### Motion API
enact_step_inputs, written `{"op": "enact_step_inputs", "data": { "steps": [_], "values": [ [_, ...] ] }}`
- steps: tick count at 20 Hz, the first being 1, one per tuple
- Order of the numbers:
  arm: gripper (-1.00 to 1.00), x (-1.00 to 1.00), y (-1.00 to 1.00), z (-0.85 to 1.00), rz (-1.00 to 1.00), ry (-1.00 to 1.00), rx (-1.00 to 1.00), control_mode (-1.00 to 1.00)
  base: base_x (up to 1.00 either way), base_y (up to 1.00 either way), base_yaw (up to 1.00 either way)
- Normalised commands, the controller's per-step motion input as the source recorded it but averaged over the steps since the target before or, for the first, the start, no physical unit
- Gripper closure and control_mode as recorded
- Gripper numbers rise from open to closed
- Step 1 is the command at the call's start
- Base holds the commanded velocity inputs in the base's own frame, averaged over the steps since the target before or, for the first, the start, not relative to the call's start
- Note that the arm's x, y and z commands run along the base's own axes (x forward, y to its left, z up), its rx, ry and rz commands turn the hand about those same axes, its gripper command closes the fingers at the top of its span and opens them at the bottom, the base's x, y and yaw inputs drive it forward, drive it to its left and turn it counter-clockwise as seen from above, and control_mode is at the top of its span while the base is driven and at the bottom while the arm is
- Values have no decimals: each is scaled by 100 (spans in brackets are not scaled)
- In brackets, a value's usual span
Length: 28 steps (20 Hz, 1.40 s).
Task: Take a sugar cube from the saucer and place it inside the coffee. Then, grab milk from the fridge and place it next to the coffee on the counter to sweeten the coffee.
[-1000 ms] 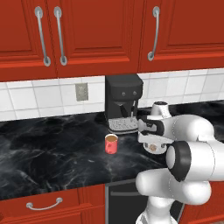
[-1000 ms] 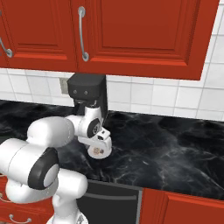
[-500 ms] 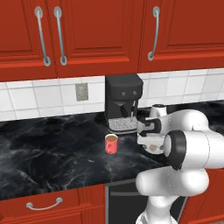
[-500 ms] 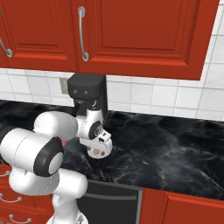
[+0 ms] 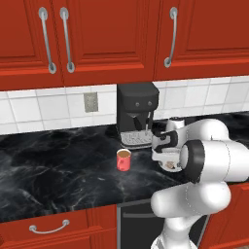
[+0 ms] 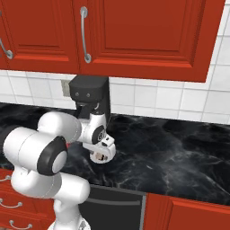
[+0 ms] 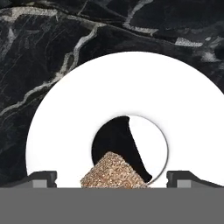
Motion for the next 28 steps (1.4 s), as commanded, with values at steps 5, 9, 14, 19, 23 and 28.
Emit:
{"op": "enact_step_inputs", "data": {
  "steps": [5,9,14,19,23,28],
  "values": [
    [100,0,-2,-4,-2,1,1,-100,0,0,0],
    [100,-4,0,0,0,0,0,-100,0,0,0],
    [100,-5,0,24,0,-3,0,-100,0,0,0],
    [100,-1,15,67,0,-7,0,-100,0,0,0],
    [100,0,67,72,2,-1,0,-100,0,0,0],
    [100,4,98,41,12,0,-1,-100,0,0,0]
  ]
}}
